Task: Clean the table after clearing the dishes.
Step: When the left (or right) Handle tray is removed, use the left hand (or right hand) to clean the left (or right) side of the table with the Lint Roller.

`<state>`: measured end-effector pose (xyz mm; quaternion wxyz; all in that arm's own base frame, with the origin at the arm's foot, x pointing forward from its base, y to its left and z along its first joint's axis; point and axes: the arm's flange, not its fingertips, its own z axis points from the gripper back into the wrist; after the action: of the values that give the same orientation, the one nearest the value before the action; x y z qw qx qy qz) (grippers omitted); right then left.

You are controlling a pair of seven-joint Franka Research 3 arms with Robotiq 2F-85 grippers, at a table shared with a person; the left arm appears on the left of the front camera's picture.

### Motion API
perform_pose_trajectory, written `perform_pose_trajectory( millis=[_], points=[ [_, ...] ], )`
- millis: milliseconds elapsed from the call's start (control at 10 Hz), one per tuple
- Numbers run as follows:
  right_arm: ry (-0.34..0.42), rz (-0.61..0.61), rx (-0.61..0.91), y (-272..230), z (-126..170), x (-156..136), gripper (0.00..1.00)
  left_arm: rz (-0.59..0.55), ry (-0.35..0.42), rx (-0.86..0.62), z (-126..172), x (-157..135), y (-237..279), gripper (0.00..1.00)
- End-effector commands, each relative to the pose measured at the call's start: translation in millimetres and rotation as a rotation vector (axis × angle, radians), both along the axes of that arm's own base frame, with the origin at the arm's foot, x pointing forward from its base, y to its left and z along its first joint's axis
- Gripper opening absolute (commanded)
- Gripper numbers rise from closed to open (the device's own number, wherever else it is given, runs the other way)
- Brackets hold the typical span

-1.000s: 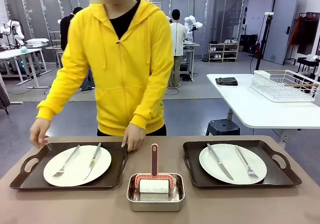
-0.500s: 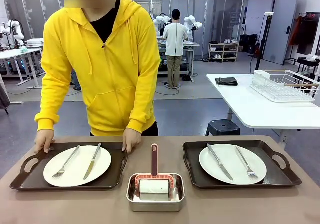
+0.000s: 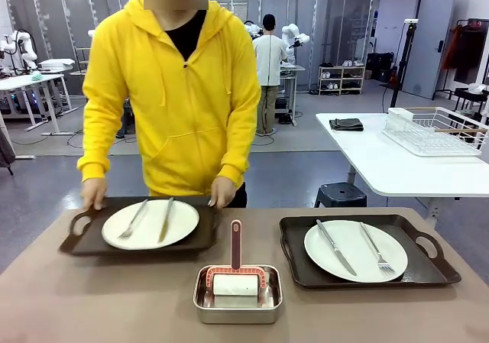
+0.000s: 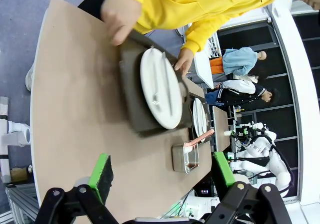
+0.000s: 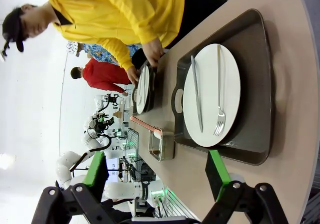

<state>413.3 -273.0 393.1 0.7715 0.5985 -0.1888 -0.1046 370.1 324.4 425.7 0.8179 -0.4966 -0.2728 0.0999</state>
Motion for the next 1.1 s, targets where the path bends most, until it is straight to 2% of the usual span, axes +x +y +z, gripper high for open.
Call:
perform_pose_trajectory(
  millis=[0, 1000],
  points=[
    [-0.005, 0.004, 0.005, -0.3, 1.9, -1.7, 1.0, -0.001, -0.008, -0.004, 1.0, -3.0, 1.5, 1.0],
    [-0.005, 0.004, 0.005, -0.3, 1.9, -1.7, 1.0, -0.001, -0.008, -0.004, 1.0, -3.0, 1.5, 1.0]
  ],
)
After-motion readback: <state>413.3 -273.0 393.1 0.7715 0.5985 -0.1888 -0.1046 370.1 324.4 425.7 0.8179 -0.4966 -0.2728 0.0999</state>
